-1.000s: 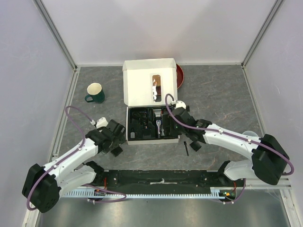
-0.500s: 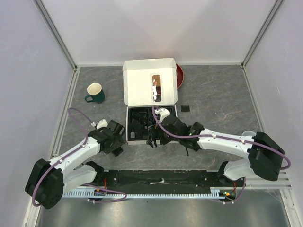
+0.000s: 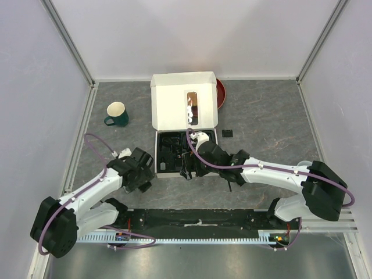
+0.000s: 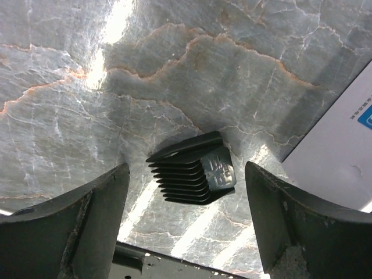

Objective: Sort the hair-cutting tools

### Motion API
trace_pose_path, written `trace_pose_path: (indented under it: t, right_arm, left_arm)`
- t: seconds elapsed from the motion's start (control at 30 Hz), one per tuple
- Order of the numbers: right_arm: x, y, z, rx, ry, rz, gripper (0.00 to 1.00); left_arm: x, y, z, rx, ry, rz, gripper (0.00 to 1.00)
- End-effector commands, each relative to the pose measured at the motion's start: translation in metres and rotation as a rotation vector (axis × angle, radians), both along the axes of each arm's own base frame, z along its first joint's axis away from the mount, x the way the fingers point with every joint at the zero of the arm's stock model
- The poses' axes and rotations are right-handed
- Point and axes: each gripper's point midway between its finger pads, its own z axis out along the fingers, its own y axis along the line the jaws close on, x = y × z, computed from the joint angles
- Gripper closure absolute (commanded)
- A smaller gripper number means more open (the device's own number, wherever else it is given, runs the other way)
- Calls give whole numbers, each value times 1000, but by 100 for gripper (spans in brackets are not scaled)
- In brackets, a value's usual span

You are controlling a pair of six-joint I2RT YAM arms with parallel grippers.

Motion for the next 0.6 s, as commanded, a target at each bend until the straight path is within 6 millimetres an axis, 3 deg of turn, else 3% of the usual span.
trace_pose_path:
  t: [0.0,0.23,0.43,0.57]
  right_arm:
    - [10,10,24,58,-43,-27,7]
    - [14,5,24,46,-60,-53,6]
    - [17,-1,32,51,-89,-78,5]
    - [19,-7,34,34,-110,-84,4]
  left_arm:
    - [-1,-3,14,-28,-5,9,13]
    - [-9,-12,0,-68,60,0,13]
    - [-3,-10,-4,-18,87,14,13]
    - [-4,-9,-9,-8,102,29,22]
